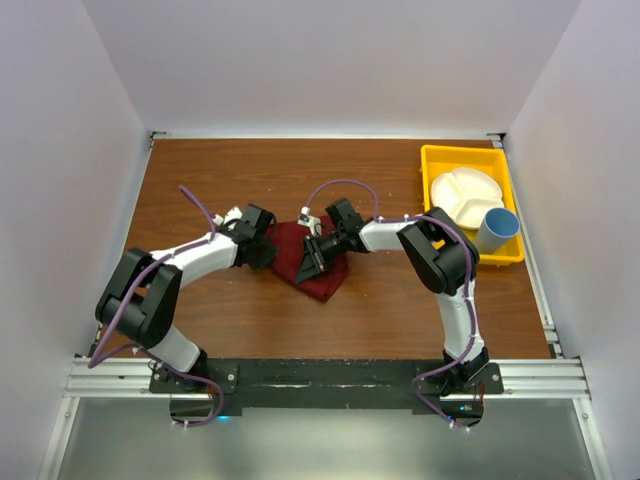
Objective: Fold the napkin, place the utensils inside, and roll it up
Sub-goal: Roll the napkin with the utensil
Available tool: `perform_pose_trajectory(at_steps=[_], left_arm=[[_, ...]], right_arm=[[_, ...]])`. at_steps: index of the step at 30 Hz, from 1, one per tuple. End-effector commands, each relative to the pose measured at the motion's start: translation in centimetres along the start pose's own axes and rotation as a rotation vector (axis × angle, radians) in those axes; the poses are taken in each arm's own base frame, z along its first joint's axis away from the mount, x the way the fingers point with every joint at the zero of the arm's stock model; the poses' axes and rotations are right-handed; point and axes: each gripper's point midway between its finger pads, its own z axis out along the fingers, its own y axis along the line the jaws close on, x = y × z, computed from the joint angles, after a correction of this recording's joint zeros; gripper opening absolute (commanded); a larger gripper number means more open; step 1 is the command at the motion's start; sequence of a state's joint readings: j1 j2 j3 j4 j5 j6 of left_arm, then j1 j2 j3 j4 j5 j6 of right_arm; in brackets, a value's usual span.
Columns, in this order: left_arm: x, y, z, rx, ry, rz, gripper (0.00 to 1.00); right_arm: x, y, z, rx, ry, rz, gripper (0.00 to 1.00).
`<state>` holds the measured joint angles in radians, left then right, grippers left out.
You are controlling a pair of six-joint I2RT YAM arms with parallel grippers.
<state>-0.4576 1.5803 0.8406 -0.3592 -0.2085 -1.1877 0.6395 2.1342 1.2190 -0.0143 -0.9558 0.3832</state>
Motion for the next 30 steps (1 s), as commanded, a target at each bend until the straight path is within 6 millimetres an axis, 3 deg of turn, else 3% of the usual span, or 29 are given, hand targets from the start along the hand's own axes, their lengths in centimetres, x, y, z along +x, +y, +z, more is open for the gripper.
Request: perform_pose_trajectory(at_steps=[1,3,4,6,7,10,14,18,19,21,22,30], left_arm=[[-0.4,2.7,1.1,-0.079,-0.020,0.032,0.03],[0.1,2.7,1.1,-0.086,0.011,0.032,0.00],[0.5,2.7,1.1,-0.086,0.033,0.029,0.00],[0.8,2.8,0.7,-0.102,0.061,0.029,0.00],[1.0,2.8,0.6,-0.114,0.075,0.018,0.00],[1.5,2.8,0.3,-0.135,0.120,0.020,0.00],[1.8,2.4,0.1,-0.136,0.146,0.030,0.00],[2.4,2.6,0.0,-0.147,0.177,0.023,0.00],[2.4,2.6,0.0,-0.146,0.181,0.020,0.00],[2.7,2.6,0.0,-0.142,0.193,0.017,0.00],[2.8,2.7,0.0,-0.145,0.196,0.017,0.00],[3.2,3.3,0.2,-0.153,0.223,0.004,0.00]], right_arm=[[2.1,-2.2,-1.3,0.168,0.054,0.044,0.00],[1.7,-2.9,-1.9,0.242,0.050,-0.010,0.09],[1.7,-2.8,-2.3,0.267,0.059,-0.020,0.17],[0.8,-2.4,-3.3,0.329,0.039,-0.091,0.25],[0.6,-2.1,-3.5,0.358,0.038,-0.113,0.35],[-0.8,-0.2,-4.7,0.458,0.004,-0.265,0.54],[-2.5,2.4,-5.7,0.602,-0.077,-0.445,0.69],[-2.8,4.5,-5.2,0.706,-0.154,-0.594,0.72],[-2.3,5.2,-4.4,0.731,-0.156,-0.640,0.72],[-2.4,5.0,-4.3,0.832,-0.210,-0.689,0.73],[-1.8,5.6,-3.3,0.837,-0.213,-0.723,0.73],[-1.0,3.7,-0.4,1.003,-0.202,-0.822,0.73]])
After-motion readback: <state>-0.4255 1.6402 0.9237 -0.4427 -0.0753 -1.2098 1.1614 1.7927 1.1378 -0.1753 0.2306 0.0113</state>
